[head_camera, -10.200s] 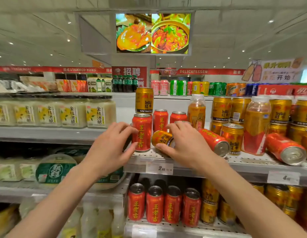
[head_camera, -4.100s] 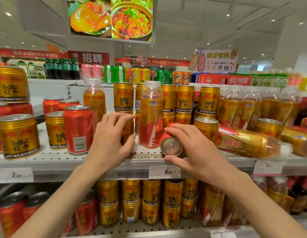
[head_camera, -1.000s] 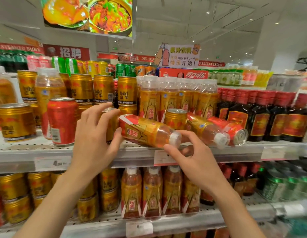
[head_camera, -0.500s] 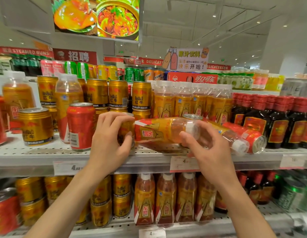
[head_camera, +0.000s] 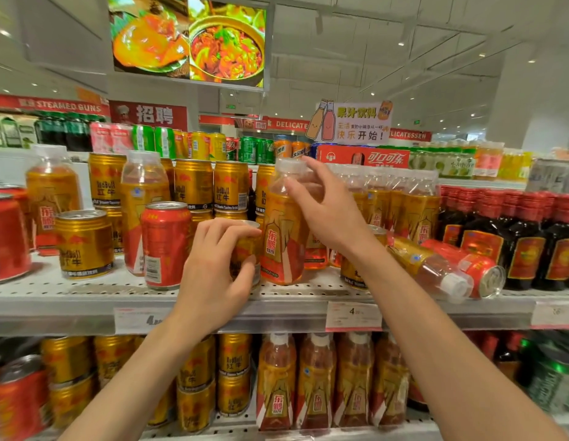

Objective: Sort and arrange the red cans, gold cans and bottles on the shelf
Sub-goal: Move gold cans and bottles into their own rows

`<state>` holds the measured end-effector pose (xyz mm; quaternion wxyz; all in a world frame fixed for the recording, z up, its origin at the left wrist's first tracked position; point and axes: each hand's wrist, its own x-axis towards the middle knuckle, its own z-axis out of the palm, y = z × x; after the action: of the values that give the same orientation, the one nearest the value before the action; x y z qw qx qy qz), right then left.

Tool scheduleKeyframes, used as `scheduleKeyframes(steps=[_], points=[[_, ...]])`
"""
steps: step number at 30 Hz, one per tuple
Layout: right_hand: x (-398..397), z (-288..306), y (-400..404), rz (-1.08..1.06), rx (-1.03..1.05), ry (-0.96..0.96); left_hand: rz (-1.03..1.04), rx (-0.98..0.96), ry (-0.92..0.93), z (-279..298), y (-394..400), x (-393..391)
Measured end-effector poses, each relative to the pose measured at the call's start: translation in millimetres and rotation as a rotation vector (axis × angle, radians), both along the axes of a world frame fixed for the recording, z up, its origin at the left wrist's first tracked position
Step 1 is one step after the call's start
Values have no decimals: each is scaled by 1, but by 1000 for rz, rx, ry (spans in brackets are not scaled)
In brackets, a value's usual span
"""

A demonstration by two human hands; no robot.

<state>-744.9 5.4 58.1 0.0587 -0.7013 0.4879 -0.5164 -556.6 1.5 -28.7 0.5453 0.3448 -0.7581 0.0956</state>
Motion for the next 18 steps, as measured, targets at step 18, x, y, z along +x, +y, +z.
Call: scheduleKeyframes(steps=[18], points=[[-2,-54,19,-54,142,-33,-118,8,-18,-1,3,11]])
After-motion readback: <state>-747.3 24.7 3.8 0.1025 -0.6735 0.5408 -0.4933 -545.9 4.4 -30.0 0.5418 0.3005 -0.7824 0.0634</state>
